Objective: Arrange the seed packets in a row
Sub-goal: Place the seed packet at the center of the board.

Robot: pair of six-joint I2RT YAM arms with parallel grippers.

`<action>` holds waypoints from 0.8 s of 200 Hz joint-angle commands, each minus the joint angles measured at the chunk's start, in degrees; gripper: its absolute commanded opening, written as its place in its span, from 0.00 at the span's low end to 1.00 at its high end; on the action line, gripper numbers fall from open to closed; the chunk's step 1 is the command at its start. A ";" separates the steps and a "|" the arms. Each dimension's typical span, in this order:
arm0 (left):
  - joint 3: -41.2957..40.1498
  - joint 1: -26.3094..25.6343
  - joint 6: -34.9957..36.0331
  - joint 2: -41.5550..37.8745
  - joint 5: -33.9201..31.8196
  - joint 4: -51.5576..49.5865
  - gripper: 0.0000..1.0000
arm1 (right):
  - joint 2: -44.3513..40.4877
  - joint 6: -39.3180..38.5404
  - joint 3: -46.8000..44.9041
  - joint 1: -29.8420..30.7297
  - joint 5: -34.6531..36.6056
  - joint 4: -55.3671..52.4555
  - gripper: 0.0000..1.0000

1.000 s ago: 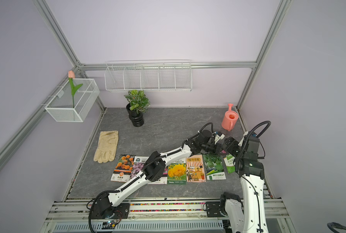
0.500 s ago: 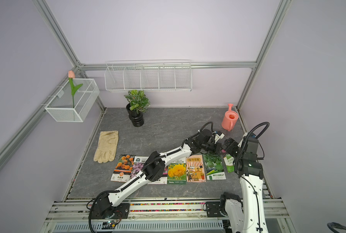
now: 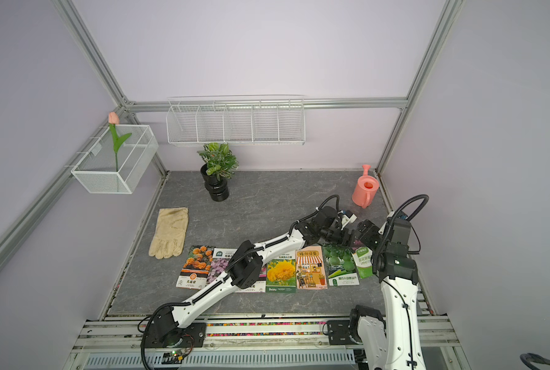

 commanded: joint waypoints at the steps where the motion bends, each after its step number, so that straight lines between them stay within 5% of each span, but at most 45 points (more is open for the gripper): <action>1: 1.39 0.28 4.14 -1.85 -1.76 -3.08 1.00 | -0.59 -0.86 -1.57 -0.64 0.64 1.35 0.89; 83: 1.70 6.43 5.98 -6.51 -0.07 -3.22 1.00 | -0.41 -0.98 -2.78 -0.87 0.60 2.68 0.89; 160: 2.48 3.09 1.03 -3.47 4.49 2.82 0.97 | -0.22 -1.11 -3.24 -1.05 0.36 3.20 0.89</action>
